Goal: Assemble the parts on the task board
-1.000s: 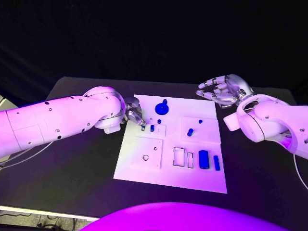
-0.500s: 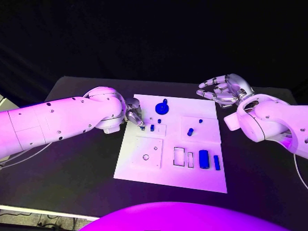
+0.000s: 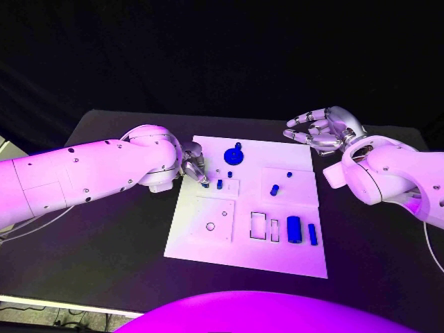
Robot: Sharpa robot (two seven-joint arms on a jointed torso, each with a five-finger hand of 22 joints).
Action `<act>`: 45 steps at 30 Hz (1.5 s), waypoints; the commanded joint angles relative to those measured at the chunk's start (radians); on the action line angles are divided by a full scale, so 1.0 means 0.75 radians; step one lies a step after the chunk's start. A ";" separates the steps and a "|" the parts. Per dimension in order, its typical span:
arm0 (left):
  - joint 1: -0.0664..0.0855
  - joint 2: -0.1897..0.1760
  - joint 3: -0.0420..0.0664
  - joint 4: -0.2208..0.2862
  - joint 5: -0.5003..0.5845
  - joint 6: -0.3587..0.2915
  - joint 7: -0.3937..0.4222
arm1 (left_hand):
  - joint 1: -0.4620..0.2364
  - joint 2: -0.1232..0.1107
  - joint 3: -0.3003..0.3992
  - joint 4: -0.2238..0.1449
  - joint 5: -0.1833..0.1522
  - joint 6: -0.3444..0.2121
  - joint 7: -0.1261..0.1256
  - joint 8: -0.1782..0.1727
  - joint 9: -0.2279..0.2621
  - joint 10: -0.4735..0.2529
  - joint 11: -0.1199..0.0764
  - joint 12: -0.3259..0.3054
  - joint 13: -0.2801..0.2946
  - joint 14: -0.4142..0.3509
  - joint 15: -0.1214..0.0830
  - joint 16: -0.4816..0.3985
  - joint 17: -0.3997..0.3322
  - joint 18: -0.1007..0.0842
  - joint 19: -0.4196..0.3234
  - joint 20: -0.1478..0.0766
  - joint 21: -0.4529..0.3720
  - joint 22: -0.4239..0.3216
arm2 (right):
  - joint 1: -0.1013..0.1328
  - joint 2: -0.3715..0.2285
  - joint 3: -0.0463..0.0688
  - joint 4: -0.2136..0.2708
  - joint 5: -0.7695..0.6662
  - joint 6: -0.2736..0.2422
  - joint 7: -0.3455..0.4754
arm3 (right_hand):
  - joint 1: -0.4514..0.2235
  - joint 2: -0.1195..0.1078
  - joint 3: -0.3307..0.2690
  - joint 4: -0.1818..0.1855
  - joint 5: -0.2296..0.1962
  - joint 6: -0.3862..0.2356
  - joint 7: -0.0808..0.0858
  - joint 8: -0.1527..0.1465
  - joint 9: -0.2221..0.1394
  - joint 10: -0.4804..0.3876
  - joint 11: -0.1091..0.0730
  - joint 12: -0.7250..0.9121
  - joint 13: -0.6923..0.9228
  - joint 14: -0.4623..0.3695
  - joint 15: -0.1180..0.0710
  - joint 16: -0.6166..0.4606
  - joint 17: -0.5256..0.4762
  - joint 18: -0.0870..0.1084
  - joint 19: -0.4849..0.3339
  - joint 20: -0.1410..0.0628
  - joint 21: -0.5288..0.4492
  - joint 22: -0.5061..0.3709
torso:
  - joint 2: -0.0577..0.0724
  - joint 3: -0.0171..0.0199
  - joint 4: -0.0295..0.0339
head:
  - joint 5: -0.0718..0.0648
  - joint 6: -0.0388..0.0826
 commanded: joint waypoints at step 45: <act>-0.011 -0.026 0.004 0.036 0.009 -0.088 0.022 | 0.000 0.017 0.184 -0.180 0.013 0.007 -0.013 0.007 0.004 0.010 -0.003 0.006 0.002 0.115 -0.007 0.006 0.250 -0.025 0.004 0.000 0.005 0.059 | -0.002 -0.001 0.000 0.001 -0.012 0.019 0.020 | -0.014 -0.001 0.010 -0.001 0.009 -0.009 0.003 0.009 -0.001 0.012 0.012 -0.006 0.231 0.118 0.005 -0.008 0.268 0.022 0.078 0.007 -0.008 0.270 | 0.000 -0.0004 0.0011 | -0.002 -0.004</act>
